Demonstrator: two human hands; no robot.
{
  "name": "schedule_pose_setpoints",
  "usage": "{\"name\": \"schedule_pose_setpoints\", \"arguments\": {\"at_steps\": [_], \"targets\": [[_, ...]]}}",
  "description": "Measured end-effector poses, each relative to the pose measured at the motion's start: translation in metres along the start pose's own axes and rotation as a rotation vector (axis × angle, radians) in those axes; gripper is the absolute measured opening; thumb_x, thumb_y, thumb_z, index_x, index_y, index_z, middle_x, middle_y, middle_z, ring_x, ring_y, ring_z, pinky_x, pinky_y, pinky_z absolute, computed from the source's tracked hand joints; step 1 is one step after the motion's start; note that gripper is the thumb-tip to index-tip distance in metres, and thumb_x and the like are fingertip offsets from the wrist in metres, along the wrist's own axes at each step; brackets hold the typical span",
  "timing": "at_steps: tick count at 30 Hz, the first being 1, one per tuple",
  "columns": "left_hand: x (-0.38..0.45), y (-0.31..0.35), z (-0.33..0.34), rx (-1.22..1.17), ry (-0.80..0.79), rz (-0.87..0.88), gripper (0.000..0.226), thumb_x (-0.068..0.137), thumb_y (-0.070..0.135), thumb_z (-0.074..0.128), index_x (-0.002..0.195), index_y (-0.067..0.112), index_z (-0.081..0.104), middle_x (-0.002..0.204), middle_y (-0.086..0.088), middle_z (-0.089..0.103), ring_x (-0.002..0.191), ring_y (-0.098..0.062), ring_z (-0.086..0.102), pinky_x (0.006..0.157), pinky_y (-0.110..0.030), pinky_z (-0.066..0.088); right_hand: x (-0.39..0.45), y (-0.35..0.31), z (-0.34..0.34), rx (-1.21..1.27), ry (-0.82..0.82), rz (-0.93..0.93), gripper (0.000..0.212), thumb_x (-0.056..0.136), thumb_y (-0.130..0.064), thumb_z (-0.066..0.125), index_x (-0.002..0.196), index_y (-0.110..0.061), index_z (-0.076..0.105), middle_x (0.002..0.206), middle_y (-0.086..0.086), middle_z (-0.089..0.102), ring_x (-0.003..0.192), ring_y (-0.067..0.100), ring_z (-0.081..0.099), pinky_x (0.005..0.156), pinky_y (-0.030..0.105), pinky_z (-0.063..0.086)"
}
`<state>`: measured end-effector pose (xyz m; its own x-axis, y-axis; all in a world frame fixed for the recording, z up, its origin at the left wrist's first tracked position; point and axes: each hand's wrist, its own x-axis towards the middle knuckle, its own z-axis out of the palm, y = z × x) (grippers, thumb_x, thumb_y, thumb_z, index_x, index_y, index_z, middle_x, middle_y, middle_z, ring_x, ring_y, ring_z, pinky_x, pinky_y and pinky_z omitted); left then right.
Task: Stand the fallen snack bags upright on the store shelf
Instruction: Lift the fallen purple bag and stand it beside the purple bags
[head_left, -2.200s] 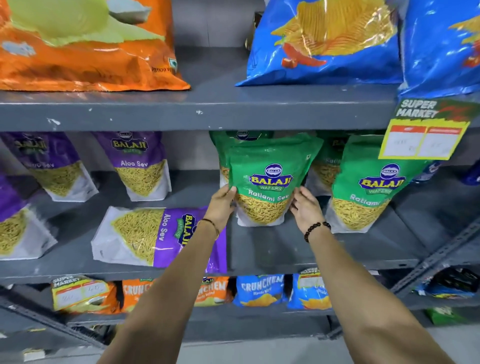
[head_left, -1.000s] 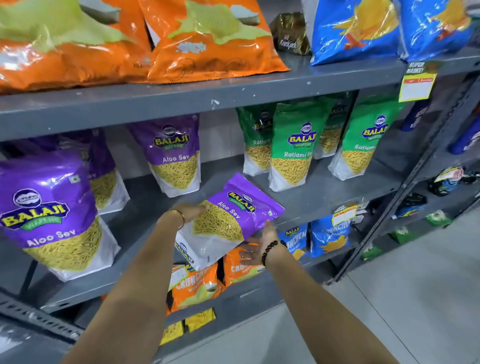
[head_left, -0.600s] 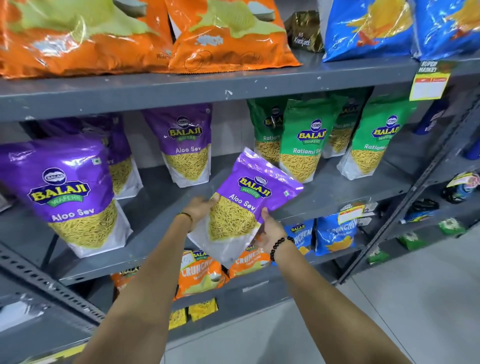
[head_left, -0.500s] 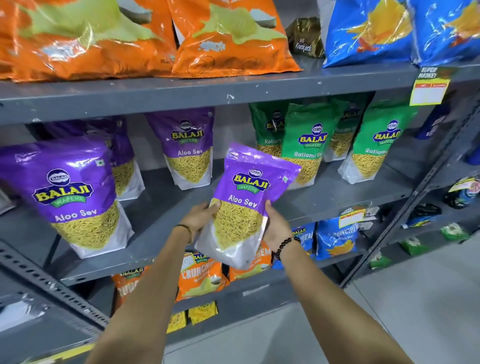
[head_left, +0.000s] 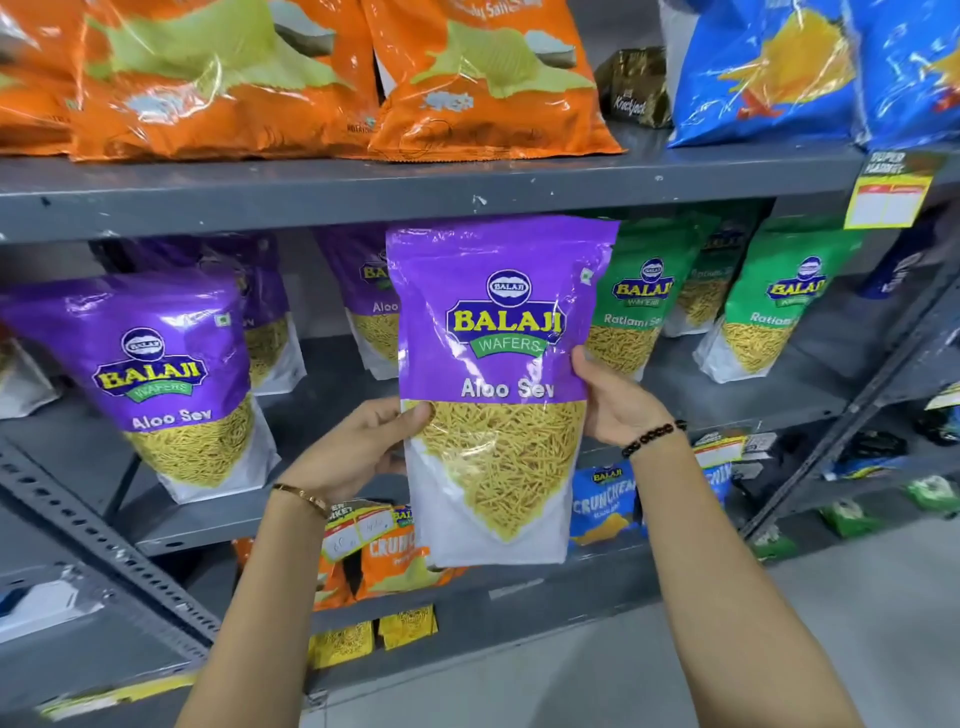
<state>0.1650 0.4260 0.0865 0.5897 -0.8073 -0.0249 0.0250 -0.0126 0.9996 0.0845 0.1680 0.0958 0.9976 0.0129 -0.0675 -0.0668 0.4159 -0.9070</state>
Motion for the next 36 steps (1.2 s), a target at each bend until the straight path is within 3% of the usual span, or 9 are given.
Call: {"name": "schedule_pose_setpoints", "arguments": {"at_steps": [3,8,11,14,20,26,31,34,36], "targets": [[-0.004,0.004,-0.005,-0.009,-0.013,0.016,0.056,0.054,0.067,0.072,0.093,0.028,0.073,0.091,0.008,0.076,0.083,-0.007,0.071,0.069,-0.022,0.058,0.007,-0.001,-0.005,0.016,-0.022,0.012,0.087,0.030,-0.047,0.091,0.106,-0.019,0.062,0.092,-0.001,0.077,0.084,0.012,0.073,0.073,0.031,0.060],[-0.002,-0.004,-0.014,-0.022,-0.005,0.013,0.056,0.054,0.064,0.074,0.095,0.025,0.073,0.093,0.007,0.076,0.086,-0.008,0.071,0.069,-0.021,0.058,0.016,0.005,-0.001,0.040,-0.143,-0.022,0.031,0.062,-0.041,0.074,0.092,-0.030,0.076,0.097,-0.005,0.076,0.090,0.010,0.071,0.083,0.033,0.058],[0.007,-0.021,-0.024,-0.067,0.045,-0.024,0.060,0.055,0.061,0.076,0.101,0.023,0.070,0.099,0.006,0.075,0.091,-0.010,0.070,0.073,-0.023,0.058,0.034,0.017,-0.005,0.083,-0.155,0.029,0.049,0.066,-0.037,0.074,0.111,-0.019,0.067,0.109,0.002,0.073,0.100,0.016,0.069,0.086,0.036,0.057],[0.023,-0.039,-0.037,-0.090,0.136,-0.046,0.038,0.077,0.043,0.065,0.106,0.018,0.065,0.099,0.008,0.075,0.094,-0.008,0.069,0.078,-0.024,0.057,0.061,0.030,-0.009,0.055,-0.080,0.033,0.073,0.057,-0.041,0.082,0.119,-0.012,0.058,0.108,0.003,0.073,0.098,0.017,0.070,0.085,0.037,0.057],[0.062,-0.040,-0.068,-0.074,0.345,-0.014,0.023,0.096,0.007,0.039,0.098,0.014,0.061,0.081,0.011,0.076,0.078,-0.002,0.070,0.073,-0.016,0.056,0.108,0.030,0.010,-0.103,0.178,-0.086,0.014,0.091,-0.026,0.048,0.099,-0.023,0.060,0.080,-0.017,0.075,0.074,-0.002,0.069,0.070,0.021,0.056],[0.082,-0.066,-0.089,-0.008,0.471,-0.033,0.023,0.095,0.003,0.041,0.094,0.018,0.059,0.071,0.015,0.075,0.067,0.003,0.067,0.064,-0.014,0.055,0.136,0.046,0.015,-0.224,0.301,-0.107,0.026,0.098,-0.014,0.038,0.090,-0.024,0.060,0.066,-0.023,0.071,0.065,-0.008,0.062,0.070,0.018,0.047],[0.079,-0.084,-0.092,-0.013,0.565,-0.021,0.026,0.091,0.007,0.053,0.116,0.011,0.055,0.107,-0.003,0.066,0.096,-0.013,0.061,0.089,-0.025,0.050,0.143,0.049,0.007,-0.097,0.351,-0.026,0.038,0.095,-0.019,0.047,0.133,-0.015,0.044,0.114,-0.006,0.058,0.106,0.009,0.054,0.102,0.035,0.035],[0.070,-0.103,-0.087,0.054,0.562,-0.117,0.035,0.079,-0.001,0.065,0.111,0.004,0.051,0.112,-0.012,0.060,0.102,-0.024,0.056,0.082,-0.020,0.052,0.140,0.070,-0.009,-0.164,0.329,0.131,0.057,0.092,-0.018,0.051,0.144,-0.015,0.028,0.138,0.003,0.047,0.135,0.018,0.038,0.112,0.041,0.023],[0.068,-0.114,-0.079,0.131,0.556,-0.201,0.050,0.064,0.005,0.076,0.106,0.003,0.049,0.108,-0.012,0.059,0.100,-0.024,0.055,0.080,-0.025,0.051,0.135,0.087,-0.010,-0.284,0.278,0.205,0.058,0.090,-0.003,0.049,0.143,-0.012,0.029,0.140,0.004,0.045,0.130,0.019,0.041,0.110,0.036,0.026]]}}
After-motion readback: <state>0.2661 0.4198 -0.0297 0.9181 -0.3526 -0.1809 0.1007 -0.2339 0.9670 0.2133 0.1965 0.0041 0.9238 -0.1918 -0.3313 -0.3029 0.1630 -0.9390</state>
